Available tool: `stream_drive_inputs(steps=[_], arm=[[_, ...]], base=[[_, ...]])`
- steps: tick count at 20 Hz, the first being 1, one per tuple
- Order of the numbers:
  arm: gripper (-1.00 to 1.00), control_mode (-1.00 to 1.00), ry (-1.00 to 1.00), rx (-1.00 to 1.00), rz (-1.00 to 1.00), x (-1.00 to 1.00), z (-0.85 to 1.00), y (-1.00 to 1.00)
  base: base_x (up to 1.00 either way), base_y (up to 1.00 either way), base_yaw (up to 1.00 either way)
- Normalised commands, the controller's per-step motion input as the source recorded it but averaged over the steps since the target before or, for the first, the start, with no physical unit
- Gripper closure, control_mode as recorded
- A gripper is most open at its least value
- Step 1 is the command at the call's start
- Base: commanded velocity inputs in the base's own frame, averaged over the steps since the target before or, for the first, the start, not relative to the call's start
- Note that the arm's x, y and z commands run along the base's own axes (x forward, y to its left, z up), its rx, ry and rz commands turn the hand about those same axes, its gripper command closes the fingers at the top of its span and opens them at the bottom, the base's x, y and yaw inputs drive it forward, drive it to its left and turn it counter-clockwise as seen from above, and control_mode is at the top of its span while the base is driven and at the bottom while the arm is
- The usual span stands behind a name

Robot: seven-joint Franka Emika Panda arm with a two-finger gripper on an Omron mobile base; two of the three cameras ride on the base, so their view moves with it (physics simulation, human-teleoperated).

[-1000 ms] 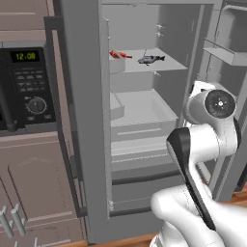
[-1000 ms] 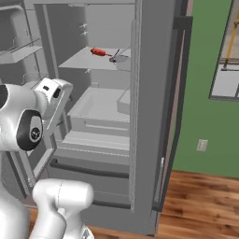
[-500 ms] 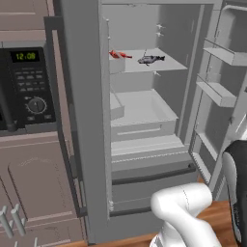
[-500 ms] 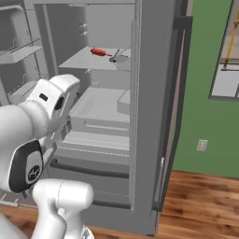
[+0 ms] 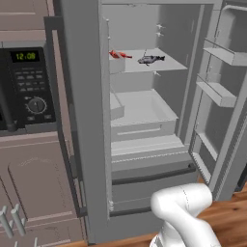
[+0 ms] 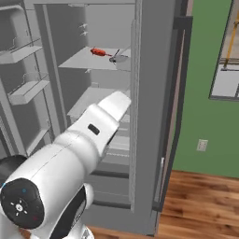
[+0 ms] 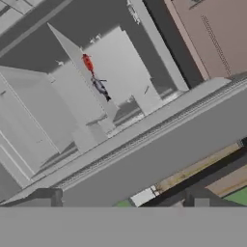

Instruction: Place the fish on the counter behind the older fish on the same shelf of the fridge to maintain FIFO order. Close the fridge door when finished.

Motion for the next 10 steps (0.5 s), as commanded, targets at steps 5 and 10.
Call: stream_drive_inputs(steps=[5,10], arm=[[-1.00,-1.00,-0.01,0.13,0.00,0.36,-0.48,-0.91],[-1.00,-1.00,0.00,0.06,0.10,0.63,-0.63,-0.89]], base=[[0.00,0.00,0.00],[0.00,0.00,0.00]])
